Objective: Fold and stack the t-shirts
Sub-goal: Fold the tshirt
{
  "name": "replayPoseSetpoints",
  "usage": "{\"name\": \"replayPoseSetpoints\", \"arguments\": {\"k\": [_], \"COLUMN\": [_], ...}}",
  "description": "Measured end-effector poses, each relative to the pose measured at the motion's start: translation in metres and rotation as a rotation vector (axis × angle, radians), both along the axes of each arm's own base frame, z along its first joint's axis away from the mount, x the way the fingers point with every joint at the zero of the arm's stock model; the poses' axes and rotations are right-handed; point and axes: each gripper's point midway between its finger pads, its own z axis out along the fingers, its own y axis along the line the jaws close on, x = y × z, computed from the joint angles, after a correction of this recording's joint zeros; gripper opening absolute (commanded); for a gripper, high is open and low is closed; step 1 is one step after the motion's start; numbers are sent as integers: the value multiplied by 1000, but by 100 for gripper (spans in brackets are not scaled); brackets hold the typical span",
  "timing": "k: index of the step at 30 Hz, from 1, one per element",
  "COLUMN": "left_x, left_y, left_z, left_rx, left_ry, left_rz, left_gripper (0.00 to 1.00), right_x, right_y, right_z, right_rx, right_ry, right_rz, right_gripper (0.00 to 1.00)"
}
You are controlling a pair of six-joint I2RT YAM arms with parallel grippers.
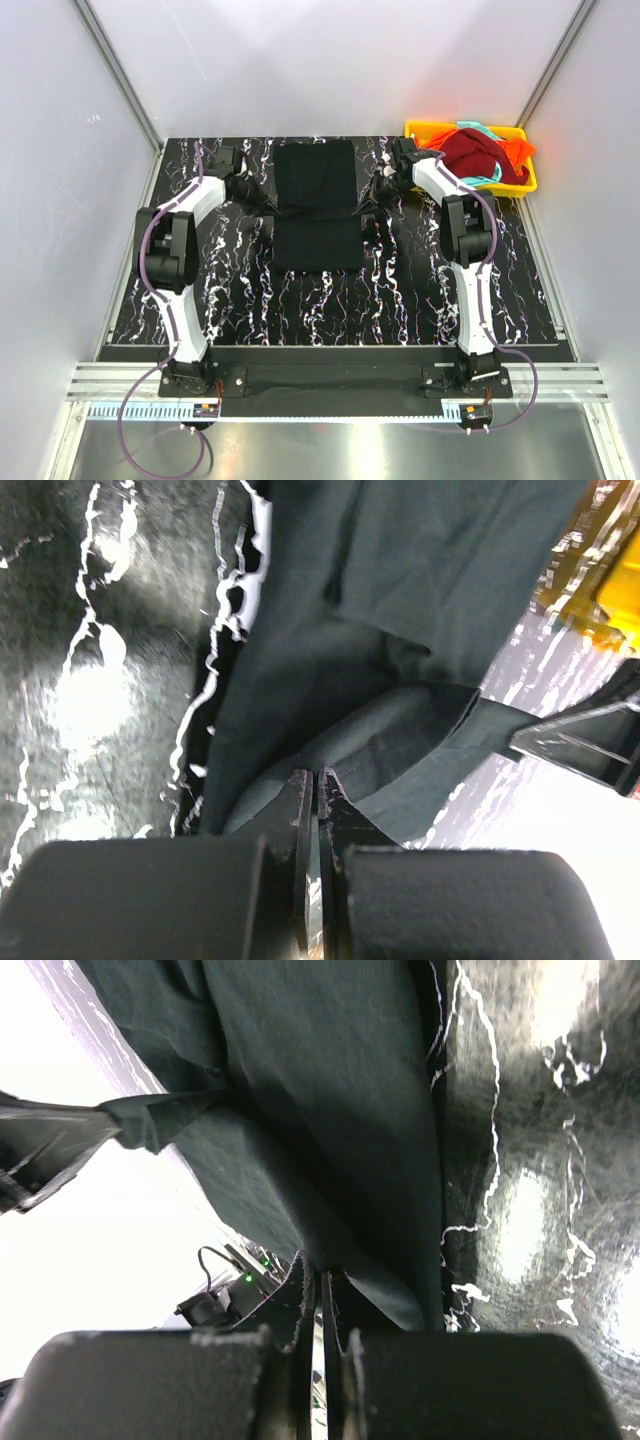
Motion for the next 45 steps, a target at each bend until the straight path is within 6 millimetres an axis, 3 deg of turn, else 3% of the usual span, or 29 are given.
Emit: {"name": "replayPoseSetpoints", "arguments": {"k": [8, 12, 14, 17, 20, 23, 27, 30, 32, 34, 37, 40, 45], "left_x": [6, 13, 19, 34, 47, 37, -8, -40, -56, -68, -74, -79, -94], "left_y": [3, 4, 5, 8, 13, 15, 5, -20, -38, -51, -54, -56, -55], "left_z": [-19, -19, -17, -5, 16, 41, 70, 74, 63, 40, 9, -13, -30], "left_rx": [4, 7, 12, 47, 95, 124, 132, 100, 59, 16, -26, -67, -98], "left_ry": [39, 24, 7, -38, -115, -171, -225, -245, -233, -188, -117, -74, -32], "left_rz": [5, -9, -16, -43, -72, -97, -147, -218, -271, -303, -298, -282, -273], "left_gripper": [3, 25, 28, 32, 34, 35, 33, 31, 29, 28, 24, 23, 23], "right_x": [9, 14, 22, 41, 70, 77, 46, 9, -11, -28, -52, -67, -97], "right_y": [2, 2, 1, -1, -8, -17, -31, -20, -3, 13, 32, 32, 22], "right_z": [-5, -9, -11, -12, 0, 20, 31, 31, 28, 22, 3, -15, -37], "right_rx": [7, 3, -3, -37, -89, -149, -269, -340, -360, -370, -367, -360, -319], "right_ry": [-1, 7, 1, -23, -111, -180, -171, -158, -168, -168, -146, -104, -18], "right_rz": [0, -6, -15, -27, -39, -41, -18, 40, 82, 117, 145, 142, 150], "right_gripper": [8, 22, 34, 45, 52, 57, 59, 56, 55, 46, 37, 32, 25]}}
